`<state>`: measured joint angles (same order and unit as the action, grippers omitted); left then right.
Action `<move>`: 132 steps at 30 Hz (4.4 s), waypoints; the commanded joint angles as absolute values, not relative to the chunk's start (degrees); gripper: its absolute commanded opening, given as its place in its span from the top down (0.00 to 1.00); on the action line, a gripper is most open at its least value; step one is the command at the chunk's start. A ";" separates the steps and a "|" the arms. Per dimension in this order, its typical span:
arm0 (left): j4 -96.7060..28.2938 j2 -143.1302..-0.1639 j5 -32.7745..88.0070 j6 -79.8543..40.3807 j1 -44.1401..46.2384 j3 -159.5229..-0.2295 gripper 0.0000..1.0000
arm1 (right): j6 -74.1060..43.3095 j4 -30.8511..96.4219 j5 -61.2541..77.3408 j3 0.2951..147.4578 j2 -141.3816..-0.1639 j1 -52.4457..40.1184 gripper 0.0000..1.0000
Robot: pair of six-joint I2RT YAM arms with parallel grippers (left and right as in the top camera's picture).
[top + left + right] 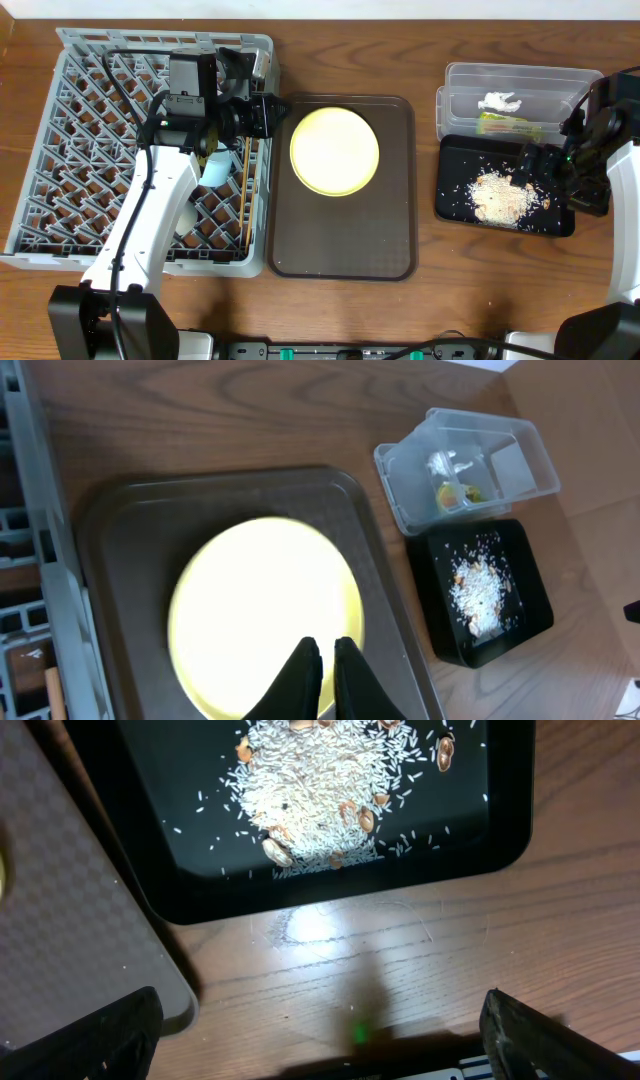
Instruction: Sort waste into correct bins and load items into the dishwasher
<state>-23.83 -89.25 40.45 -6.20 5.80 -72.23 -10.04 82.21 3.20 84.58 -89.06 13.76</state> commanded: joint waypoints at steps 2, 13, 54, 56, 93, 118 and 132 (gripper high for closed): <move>-25.32 -87.85 35.14 -6.74 7.46 -71.85 0.83 | -10.02 82.24 3.46 85.01 -88.01 13.96 0.01; -27.07 -87.85 22.17 -6.68 17.54 -71.83 0.54 | -10.00 82.26 3.44 85.01 -88.01 13.96 0.01; -24.75 -112.36 -8.78 3.03 45.45 -71.77 0.31 | -10.02 82.17 3.46 85.01 -88.01 13.96 0.01; -24.53 -113.65 -10.20 3.01 45.45 -71.77 0.34 | -10.02 82.15 3.46 85.01 -88.01 13.96 0.01; -28.25 -98.28 -19.62 2.98 45.67 -74.41 0.92 | -10.02 82.13 3.46 85.01 -88.01 13.96 0.01; -27.90 -86.78 15.49 -1.19 22.96 -74.39 0.92 | -10.00 82.11 3.44 85.01 -88.01 13.96 0.01; -25.02 -86.78 31.33 -7.90 10.13 -74.39 0.92 | -10.00 82.11 3.44 85.01 -88.01 13.96 0.01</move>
<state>-25.32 -87.88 27.46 -5.89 11.57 -72.69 -10.04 82.17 3.20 84.58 -89.06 13.76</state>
